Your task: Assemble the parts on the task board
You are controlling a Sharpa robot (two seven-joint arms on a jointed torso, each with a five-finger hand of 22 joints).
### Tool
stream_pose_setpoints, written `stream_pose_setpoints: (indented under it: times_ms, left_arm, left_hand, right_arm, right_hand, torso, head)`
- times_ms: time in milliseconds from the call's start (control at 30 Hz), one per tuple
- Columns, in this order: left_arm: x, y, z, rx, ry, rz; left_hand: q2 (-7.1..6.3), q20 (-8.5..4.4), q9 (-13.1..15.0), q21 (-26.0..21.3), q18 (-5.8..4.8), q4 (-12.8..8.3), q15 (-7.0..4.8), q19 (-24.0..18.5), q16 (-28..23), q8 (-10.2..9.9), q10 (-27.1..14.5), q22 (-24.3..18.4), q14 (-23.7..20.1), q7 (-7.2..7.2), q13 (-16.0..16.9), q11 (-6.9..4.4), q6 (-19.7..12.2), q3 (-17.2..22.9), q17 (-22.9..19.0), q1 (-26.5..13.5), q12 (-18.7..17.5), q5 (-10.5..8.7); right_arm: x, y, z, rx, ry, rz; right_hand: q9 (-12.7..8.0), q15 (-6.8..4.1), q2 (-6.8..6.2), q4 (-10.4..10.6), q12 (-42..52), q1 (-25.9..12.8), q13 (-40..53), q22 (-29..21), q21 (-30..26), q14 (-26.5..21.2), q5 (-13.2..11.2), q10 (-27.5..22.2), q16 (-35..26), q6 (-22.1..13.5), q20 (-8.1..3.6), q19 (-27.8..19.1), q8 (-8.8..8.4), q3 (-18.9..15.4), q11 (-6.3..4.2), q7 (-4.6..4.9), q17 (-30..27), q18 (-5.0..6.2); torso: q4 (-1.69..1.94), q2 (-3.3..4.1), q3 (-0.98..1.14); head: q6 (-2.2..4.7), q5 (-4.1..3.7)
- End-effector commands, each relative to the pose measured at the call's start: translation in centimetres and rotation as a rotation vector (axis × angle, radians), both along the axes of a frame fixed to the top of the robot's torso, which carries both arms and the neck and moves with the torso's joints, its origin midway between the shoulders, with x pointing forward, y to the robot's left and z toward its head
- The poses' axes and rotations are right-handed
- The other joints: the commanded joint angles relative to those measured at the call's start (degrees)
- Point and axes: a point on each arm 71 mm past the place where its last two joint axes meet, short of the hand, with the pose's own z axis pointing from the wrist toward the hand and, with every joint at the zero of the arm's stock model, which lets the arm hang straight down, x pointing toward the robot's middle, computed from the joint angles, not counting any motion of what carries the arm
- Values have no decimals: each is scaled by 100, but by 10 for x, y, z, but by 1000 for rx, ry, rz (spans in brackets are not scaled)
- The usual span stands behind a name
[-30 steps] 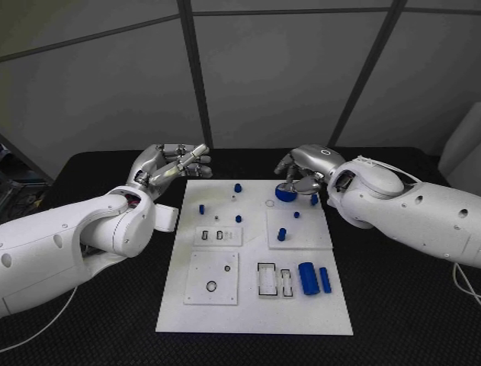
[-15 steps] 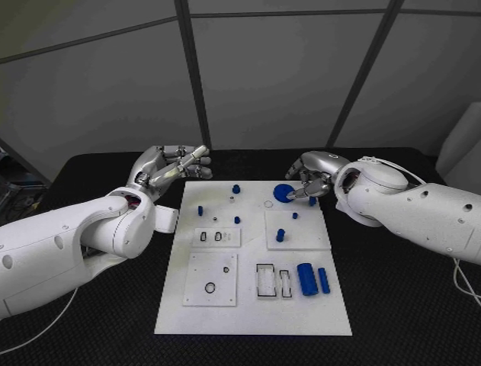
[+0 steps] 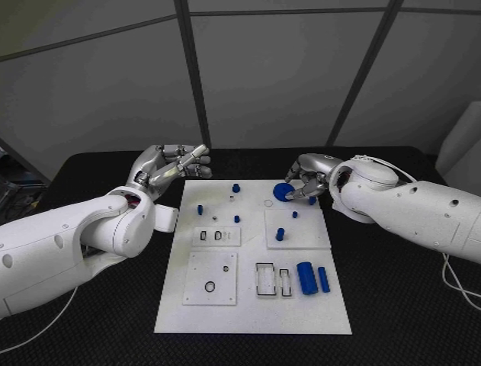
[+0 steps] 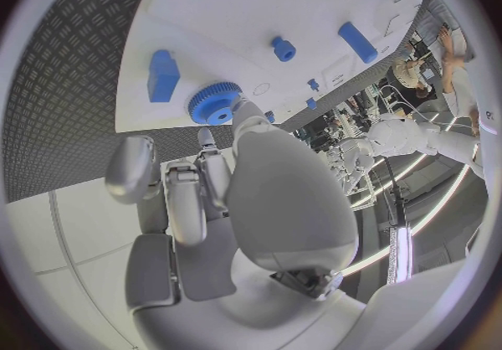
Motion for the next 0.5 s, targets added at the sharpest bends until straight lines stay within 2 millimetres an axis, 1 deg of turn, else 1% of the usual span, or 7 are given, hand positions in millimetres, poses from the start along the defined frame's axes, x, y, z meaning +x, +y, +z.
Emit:
stream_pose_setpoints:
  times_ms: [33,100,233,500]
  left_arm:
    - [0,-2,1,-2,-7,-14]
    - [0,-2,1,-2,-7,-14]
    - [0,-1,1,-2,-7,-14]
    - [1,-2,1,-2,-5,-15]
  left_hand:
    - [-25,1,4,6,-71,-6,16,-12,-20,-21,30,5,24,5,6,9,39,-9,5,-33,-36,-30]
    - [-25,1,4,6,-71,-6,16,-12,-20,-21,30,5,24,5,6,9,39,-9,5,-33,-36,-30]
    - [-25,1,4,6,-71,-6,16,-12,-20,-21,30,5,24,5,6,9,39,-9,5,-33,-36,-30]
    - [-26,0,3,8,-71,-5,15,-11,-23,-26,31,6,29,3,5,8,39,-8,12,-34,-43,-29]
  right_arm:
    - [1,1,0,7,13,-5]
    - [1,2,0,7,15,-6]
    - [1,2,0,4,20,-8]
    - [3,3,-2,-5,34,-12]
  right_hand:
    - [7,47,64,-34,116,-13,341,44,53,575,32,84,41,44,-8,47,36,-7,-8,-7,1355,-96]
    - [7,48,79,-44,192,-23,419,70,68,579,33,128,47,55,-7,57,41,-11,-7,-7,1376,-100]
    - [8,49,104,-58,275,-37,503,101,86,582,35,174,51,81,-6,69,53,-14,-8,-10,1388,-104]
    - [9,49,138,-82,388,-50,618,145,111,590,38,241,64,109,-6,86,64,-16,-10,-13,1429,-111]
  torso:
    - [-4,0,3]
    - [-7,0,6]
    - [-8,-3,1]
    - [-2,-3,3]
  head:
    - [-7,3]
    - [-15,6]
    - [-19,10]
    - [-30,10]
